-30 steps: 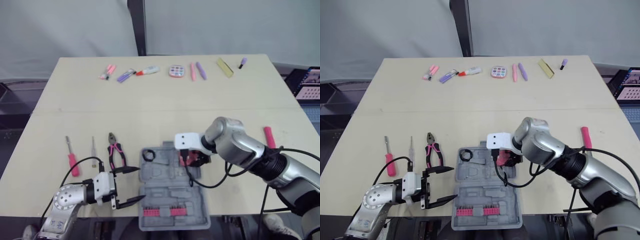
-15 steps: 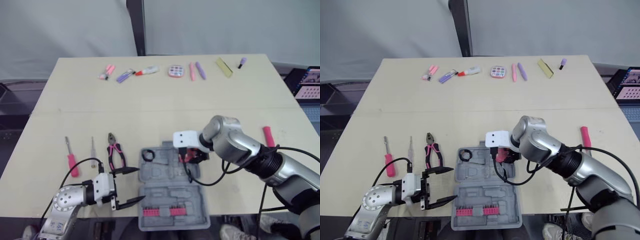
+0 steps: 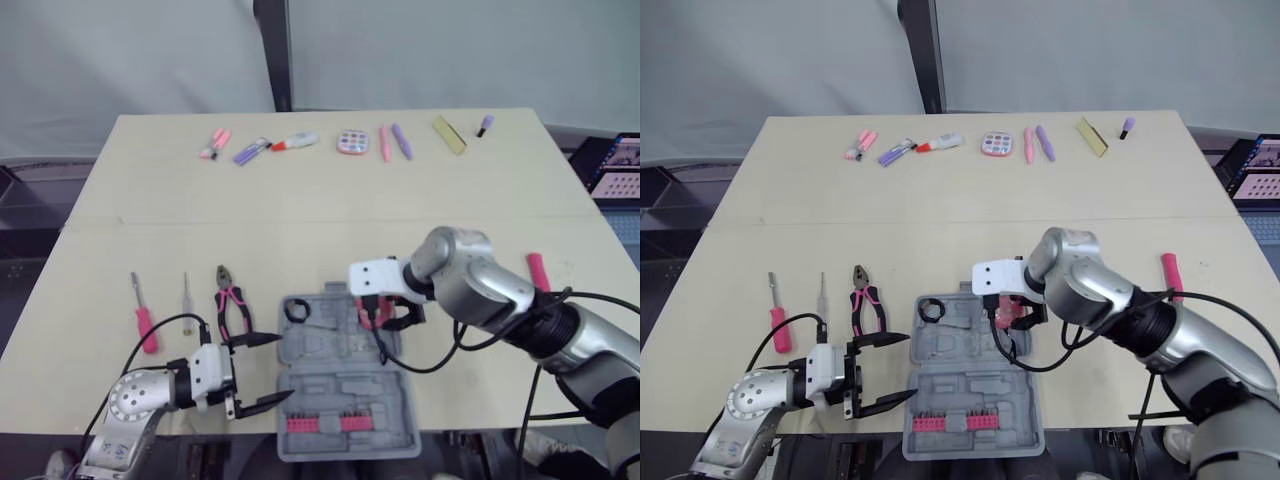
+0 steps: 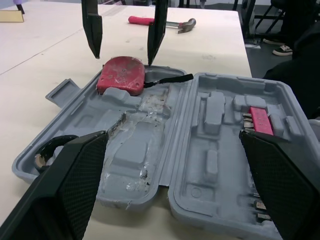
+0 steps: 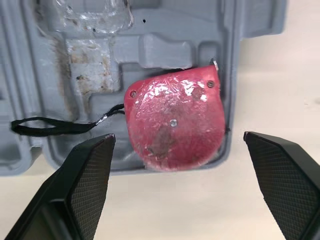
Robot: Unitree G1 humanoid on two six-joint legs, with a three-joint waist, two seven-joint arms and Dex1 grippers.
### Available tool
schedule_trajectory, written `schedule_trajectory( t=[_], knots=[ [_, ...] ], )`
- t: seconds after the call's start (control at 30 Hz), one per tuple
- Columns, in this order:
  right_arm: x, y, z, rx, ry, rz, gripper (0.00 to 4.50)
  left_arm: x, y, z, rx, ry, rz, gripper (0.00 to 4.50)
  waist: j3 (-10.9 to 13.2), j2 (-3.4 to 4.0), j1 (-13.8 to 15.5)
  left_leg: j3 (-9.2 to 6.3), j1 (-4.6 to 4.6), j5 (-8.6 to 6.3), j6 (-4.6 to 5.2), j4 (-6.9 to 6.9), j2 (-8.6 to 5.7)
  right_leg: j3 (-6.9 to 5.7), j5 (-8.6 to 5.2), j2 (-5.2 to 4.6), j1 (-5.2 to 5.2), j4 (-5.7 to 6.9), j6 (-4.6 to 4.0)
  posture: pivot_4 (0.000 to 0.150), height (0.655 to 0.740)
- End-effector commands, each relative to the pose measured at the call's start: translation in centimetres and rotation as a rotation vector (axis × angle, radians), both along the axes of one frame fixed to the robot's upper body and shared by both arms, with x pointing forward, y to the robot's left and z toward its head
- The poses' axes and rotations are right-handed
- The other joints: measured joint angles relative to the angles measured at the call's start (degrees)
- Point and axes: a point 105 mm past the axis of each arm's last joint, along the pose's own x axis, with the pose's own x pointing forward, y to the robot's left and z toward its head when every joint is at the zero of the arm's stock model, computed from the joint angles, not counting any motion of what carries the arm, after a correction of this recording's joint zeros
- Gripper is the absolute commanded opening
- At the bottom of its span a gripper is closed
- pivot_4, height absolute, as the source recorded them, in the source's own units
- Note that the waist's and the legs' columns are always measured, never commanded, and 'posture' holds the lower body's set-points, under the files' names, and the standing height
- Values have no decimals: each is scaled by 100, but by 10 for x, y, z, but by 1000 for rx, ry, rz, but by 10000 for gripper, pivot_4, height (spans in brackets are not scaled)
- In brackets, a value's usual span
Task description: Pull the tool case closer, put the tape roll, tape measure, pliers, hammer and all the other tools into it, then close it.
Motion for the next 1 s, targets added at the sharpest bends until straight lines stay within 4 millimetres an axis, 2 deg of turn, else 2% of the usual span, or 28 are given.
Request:
schedule_trajectory(
  t=[0.03,0.2,0.3,0.4,0.63,0.87,1.0],
  knots=[
    [-7,-5,23,118,-11,-25,43612,-2,-3,6,-24,-18,-3,45000,-1,-2,2,0,0,0,0,0,0,0,0,0,1,-1,0,1500,7134],
    [-13,-15,25,331,6,-35,43612,2,-6,11,-43,-20,-5,45000,-1,-6,12,-3,2,0,0,0,1,-2,0,1,20,-14,0,1500,7134],
    [-12,-19,24,473,25,-88,35694,5,-7,15,-44,-25,-12,45000,0,-6,9,1,2,0,0,-1,3,-5,0,3,30,-18,0,1500,7134],
    [-15,-18,28,614,21,-78,22261,7,-9,18,-43,-29,-20,45000,0,-7,8,1,3,0,0,0,5,-6,0,7,33,-19,0,1500,7134],
    [-13,-27,19,746,-30,-68,22261,9,-12,23,-36,-34,-30,45000,1,-8,7,0,7,0,1,-1,5,-5,0,8,40,-22,0,1500,7134],
    [-6,-37,-3,873,-73,-81,22261,13,-17,30,-35,-42,-47,45000,1,-9,11,0,8,0,1,-1,5,-5,0,11,52,-42,0,1500,7134],
    [-4,-41,-17,888,-68,-78,22261,16,-19,34,-36,-47,-53,45000,1,-9,6,0,9,0,1,-1,5,-5,0,12,52,-41,0,1500,7134]
  ],
)
